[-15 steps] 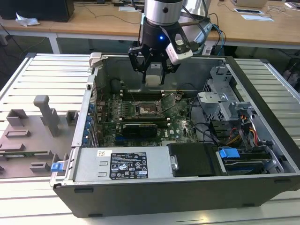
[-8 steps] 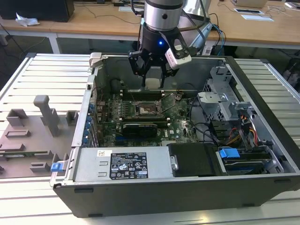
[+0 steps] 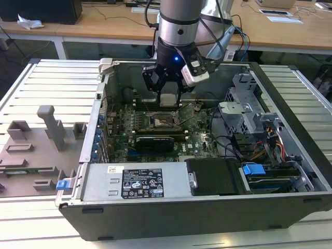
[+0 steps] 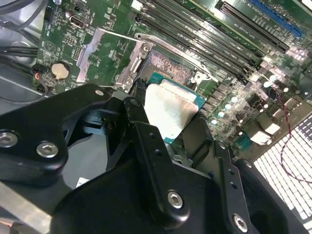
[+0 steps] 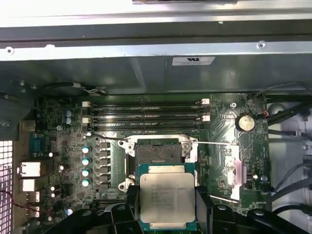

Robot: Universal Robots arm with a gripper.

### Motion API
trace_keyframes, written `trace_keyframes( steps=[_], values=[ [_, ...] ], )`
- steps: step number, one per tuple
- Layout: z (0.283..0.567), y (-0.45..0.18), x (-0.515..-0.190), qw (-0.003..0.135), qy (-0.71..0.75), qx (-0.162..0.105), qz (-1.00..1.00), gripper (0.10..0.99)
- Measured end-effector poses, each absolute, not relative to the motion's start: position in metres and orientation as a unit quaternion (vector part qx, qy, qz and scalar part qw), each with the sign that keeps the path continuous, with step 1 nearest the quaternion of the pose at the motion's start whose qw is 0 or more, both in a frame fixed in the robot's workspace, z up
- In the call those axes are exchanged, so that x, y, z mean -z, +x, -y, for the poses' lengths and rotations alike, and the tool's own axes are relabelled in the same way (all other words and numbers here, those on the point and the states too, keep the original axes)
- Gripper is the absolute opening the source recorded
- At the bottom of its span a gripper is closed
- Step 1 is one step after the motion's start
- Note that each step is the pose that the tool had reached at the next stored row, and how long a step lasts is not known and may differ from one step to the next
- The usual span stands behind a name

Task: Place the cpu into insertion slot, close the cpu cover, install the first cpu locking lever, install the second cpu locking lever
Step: 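Place the cpu into insertion slot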

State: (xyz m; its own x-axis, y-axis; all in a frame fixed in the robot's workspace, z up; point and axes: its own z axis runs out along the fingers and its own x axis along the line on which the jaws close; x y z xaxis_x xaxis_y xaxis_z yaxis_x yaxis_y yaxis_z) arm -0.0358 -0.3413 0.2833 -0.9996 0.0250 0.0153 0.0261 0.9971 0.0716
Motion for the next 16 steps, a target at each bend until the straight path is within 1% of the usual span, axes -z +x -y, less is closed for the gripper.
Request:
trace_keyframes(
  steps=[10, 16],
  values=[
    [0.341, -0.036, -0.267, 0.007, -0.013, 0.034, 0.999, 0.545],
    [0.339, -0.036, -0.257, 0.007, -0.013, 0.025, 1.0, 0.545]
  ],
)
